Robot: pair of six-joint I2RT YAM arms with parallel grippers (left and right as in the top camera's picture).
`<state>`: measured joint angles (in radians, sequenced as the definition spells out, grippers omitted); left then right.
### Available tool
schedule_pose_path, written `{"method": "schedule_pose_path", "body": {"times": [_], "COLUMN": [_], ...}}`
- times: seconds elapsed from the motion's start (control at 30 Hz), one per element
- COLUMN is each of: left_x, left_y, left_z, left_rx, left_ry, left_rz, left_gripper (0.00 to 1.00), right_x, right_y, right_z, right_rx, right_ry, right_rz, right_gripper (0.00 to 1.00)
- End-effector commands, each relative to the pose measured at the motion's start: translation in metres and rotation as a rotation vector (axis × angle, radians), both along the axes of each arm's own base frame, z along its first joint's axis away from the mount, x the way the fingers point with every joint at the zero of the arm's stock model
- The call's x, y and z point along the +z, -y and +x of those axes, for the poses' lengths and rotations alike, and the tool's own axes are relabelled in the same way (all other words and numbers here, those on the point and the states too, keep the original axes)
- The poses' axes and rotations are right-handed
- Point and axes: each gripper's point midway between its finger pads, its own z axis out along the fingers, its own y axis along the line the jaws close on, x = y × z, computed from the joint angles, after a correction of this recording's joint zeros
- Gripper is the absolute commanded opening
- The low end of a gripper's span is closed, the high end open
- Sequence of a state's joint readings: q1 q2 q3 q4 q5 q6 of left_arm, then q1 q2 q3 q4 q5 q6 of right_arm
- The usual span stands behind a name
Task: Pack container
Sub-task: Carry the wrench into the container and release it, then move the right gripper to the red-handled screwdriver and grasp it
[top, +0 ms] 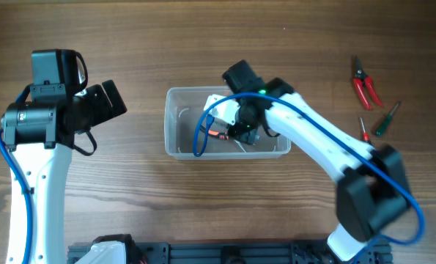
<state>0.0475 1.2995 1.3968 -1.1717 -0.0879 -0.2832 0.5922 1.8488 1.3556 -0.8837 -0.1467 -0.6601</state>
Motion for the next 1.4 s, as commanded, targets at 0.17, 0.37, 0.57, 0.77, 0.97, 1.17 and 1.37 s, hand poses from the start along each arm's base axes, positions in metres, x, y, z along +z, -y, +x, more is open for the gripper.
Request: {"method": "schedule_pose_path", "body": {"times": [0.17, 0.37, 0.57, 0.77, 0.97, 1.17, 1.37], "left_x": [0.002, 0.002, 0.002, 0.000, -0.001, -0.001, 0.000], "left_y": [-0.001, -0.001, -0.001, -0.001, 0.000, -0.001, -0.001], "left_z": [0.000, 0.000, 0.000, -0.005, -0.005, -0.005, -0.005], "left_rx": [0.014, 0.014, 0.014, 0.014, 0.014, 0.014, 0.014], "left_ry": [-0.001, -0.001, -0.002, -0.023, -0.024, -0.024, -0.023], "left_rz": [-0.010, -0.010, -0.010, -0.011, -0.011, -0.011, -0.011], "left_gripper": [1.00, 1.00, 1.00, 1.00, 1.00, 1.00, 1.00], "right_x": [-0.031, 0.010, 0.174, 0.219, 0.181, 0.167, 0.163], "right_y": [-0.002, -0.004, 0.042, 0.216, 0.315, 0.301, 0.284], "right_z": [-0.006, 0.014, 0.064, 0.042, -0.018, -0.075, -0.106], "right_rx": [-0.010, -0.266, -0.640, -1.393, -1.639, -1.692, -1.766], "right_ry": [-0.096, -0.024, 0.311, 0.271, 0.059, -0.112, -0.005], "right_rz": [-0.025, 0.018, 0.217, 0.244, 0.081, 0.053, 0.204], "right_gripper": [0.38, 0.61, 0.97, 1.00, 1.00, 1.00, 1.00]}}
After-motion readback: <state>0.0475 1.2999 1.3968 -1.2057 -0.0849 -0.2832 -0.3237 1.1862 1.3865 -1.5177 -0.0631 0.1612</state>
